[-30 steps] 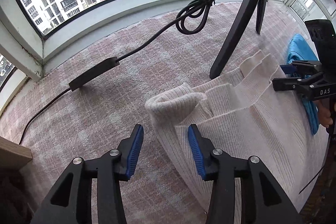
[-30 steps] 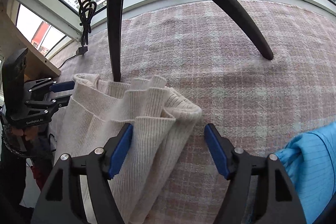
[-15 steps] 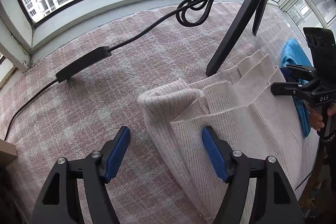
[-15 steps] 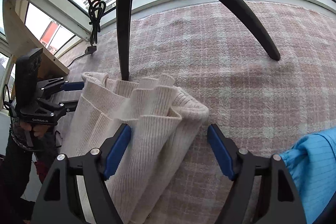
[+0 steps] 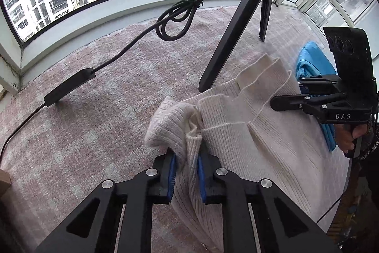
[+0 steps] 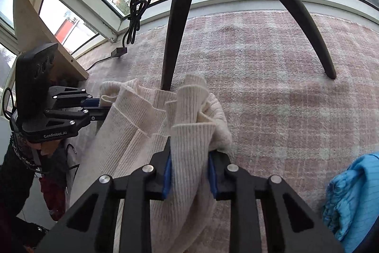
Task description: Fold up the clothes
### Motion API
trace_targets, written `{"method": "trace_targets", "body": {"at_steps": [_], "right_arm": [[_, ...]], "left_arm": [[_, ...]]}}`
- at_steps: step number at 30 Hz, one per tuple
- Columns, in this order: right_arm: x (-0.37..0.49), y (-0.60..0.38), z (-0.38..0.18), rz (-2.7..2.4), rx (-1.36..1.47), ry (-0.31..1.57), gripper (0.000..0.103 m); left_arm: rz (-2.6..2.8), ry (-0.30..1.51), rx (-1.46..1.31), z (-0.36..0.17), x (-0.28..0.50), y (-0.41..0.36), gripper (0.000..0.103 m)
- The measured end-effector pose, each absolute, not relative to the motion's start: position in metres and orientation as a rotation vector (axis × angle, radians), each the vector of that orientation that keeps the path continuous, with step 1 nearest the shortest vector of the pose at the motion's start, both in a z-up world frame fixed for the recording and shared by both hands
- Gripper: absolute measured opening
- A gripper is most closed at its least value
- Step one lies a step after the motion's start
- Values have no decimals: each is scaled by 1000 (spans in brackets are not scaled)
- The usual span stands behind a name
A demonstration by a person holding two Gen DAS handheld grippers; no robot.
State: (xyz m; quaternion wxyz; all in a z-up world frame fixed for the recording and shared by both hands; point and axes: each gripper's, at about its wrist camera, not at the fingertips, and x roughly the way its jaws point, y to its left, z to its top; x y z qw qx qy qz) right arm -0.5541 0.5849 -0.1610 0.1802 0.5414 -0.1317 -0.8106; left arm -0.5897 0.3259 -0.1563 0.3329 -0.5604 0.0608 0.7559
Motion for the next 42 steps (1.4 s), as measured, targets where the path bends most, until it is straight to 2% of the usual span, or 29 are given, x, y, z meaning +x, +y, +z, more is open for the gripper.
{"method": "trace_targets", "body": {"at_steps": [2,6,12,15,19,21,23,24,25,27,31,32,35,38,40,42], "right_arm": [[-551,582,-157,-2292,1519,-378,23],[-519,581,-100,-2340,1413,-347,22],[-452,559,6,-2489,1187,-146,21],[-410,550,34,-2543,1126,-46,21],[-344,538,13,-2560,1137,22,21],[-313,530,-38,-2522,1269,48,22],[-283,522,-89,-2478,1403,75,30],[-266,521,-112,-2426,1526,108,30],[-249,520,-134,-2370,1648,141,30],[-216,519,-178,-2243,1878,205,29],[-179,538,-124,-2358,1740,49,32],[-184,544,-109,-2399,1681,-33,35],[-220,546,-91,-2440,1580,-213,35],[-258,530,-111,-2428,1594,-213,34],[-275,525,-132,-2373,1649,-275,31],[-273,523,-154,-2354,1746,-202,28]], "left_arm": [[1996,155,-1426,-135,-582,314,14],[2033,181,-1327,-80,-563,297,13],[2164,286,-1069,21,-514,290,13],[2198,364,-1010,38,-467,279,13],[2131,393,-1061,-2,-393,264,13],[2037,397,-1143,-41,-346,262,15],[1929,473,-1300,-96,-309,262,16],[1871,518,-1381,-121,-292,260,16],[1818,544,-1435,-138,-276,255,14],[1800,516,-1459,-138,-258,238,15],[1914,376,-1429,-108,-268,214,17],[1959,348,-1414,-101,-277,212,18],[2037,217,-1423,-111,-314,224,18],[2021,159,-1425,-135,-334,256,18],[1985,220,-1436,-152,-329,280,18],[1958,283,-1441,-168,-322,301,19]]}}
